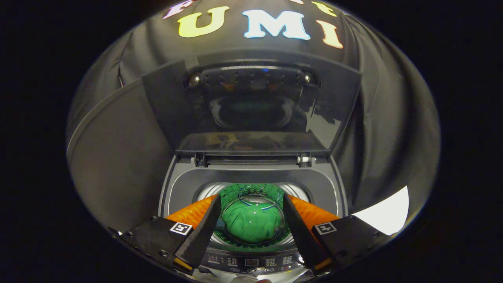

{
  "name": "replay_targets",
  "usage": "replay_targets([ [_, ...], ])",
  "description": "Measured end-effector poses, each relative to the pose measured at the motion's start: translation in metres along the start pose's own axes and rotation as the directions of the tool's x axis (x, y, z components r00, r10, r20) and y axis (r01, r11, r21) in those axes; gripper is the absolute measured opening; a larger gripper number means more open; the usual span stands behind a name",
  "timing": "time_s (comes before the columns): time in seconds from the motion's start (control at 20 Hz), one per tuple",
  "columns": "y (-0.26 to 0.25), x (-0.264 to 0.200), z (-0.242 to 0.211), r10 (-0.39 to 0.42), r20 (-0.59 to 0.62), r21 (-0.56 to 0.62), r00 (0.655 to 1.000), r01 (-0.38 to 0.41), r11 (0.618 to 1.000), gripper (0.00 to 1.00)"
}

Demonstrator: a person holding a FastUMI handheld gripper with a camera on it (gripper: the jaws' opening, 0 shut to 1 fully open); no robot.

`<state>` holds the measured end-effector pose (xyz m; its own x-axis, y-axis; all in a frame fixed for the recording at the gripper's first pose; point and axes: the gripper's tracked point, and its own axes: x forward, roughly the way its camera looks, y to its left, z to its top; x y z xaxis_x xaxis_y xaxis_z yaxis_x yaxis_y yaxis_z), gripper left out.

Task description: Put the clothes into the washing machine and then close the washing machine lid.

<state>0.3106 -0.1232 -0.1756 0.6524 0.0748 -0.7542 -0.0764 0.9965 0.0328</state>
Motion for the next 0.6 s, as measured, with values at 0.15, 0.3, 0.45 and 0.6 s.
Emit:
replay_targets([
  [0.15, -0.004, -0.028, 0.021, 0.003, 0.064, -0.016, 0.998, -0.002, 1.000, 0.97],
  [0.3, -0.012, -0.056, 0.047, -0.011, 0.118, -0.026, 0.993, 0.014, 1.000, 0.97],
  [0.45, -0.018, -0.084, 0.080, -0.020, 0.179, -0.016, 0.984, 0.023, 1.000, 0.97],
  [0.6, -0.021, -0.110, 0.114, -0.029, 0.241, -0.011, 0.970, 0.033, 0.999, 0.97],
])
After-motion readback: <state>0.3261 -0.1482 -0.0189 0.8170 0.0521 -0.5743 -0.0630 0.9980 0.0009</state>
